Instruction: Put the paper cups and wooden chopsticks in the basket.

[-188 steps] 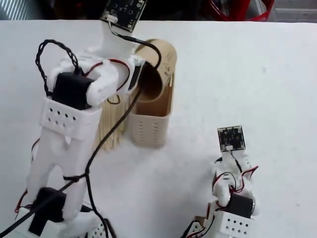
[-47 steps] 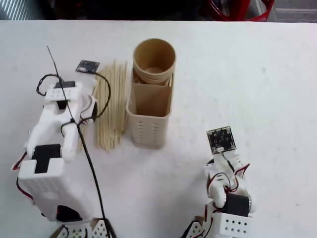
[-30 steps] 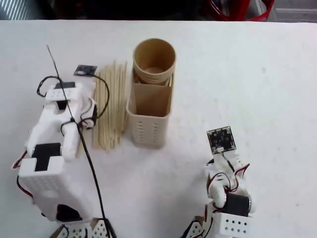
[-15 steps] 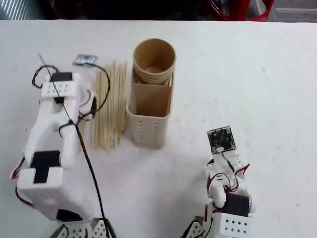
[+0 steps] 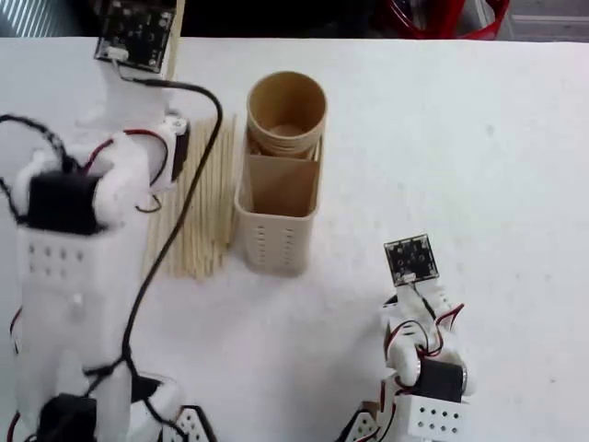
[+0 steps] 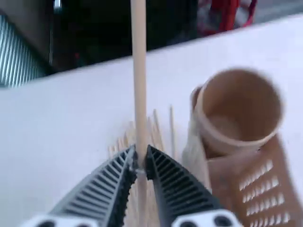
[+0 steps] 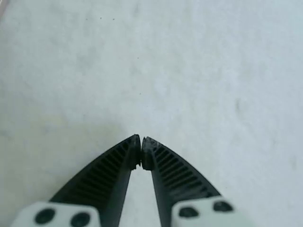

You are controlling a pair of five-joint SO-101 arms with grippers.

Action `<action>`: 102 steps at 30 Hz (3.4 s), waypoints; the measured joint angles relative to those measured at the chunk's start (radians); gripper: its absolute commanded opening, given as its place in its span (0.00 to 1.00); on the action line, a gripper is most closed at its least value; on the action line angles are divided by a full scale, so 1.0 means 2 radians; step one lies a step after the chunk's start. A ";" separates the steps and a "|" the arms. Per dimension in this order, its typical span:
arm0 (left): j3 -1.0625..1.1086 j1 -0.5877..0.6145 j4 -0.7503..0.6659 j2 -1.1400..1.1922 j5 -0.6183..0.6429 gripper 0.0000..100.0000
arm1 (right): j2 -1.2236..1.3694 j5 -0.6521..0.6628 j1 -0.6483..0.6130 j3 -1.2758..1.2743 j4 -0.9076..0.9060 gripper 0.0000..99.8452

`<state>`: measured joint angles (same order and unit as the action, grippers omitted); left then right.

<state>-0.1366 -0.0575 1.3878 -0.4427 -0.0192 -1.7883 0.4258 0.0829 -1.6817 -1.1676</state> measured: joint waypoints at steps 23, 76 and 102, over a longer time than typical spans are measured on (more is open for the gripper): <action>0.308 -0.221 -0.349 -0.223 -0.055 0.02 | 0.000 0.000 -0.001 0.000 0.000 0.02; 0.450 0.209 -0.292 -0.095 -0.051 0.08 | 0.000 0.000 -0.001 0.000 0.000 0.02; 0.125 0.154 -0.189 0.438 -0.095 0.14 | 0.000 0.000 -0.001 0.000 0.000 0.02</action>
<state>0.1135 0.2509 1.0088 0.4335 -0.2094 -1.7883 0.4258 0.0813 -1.6817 -1.1676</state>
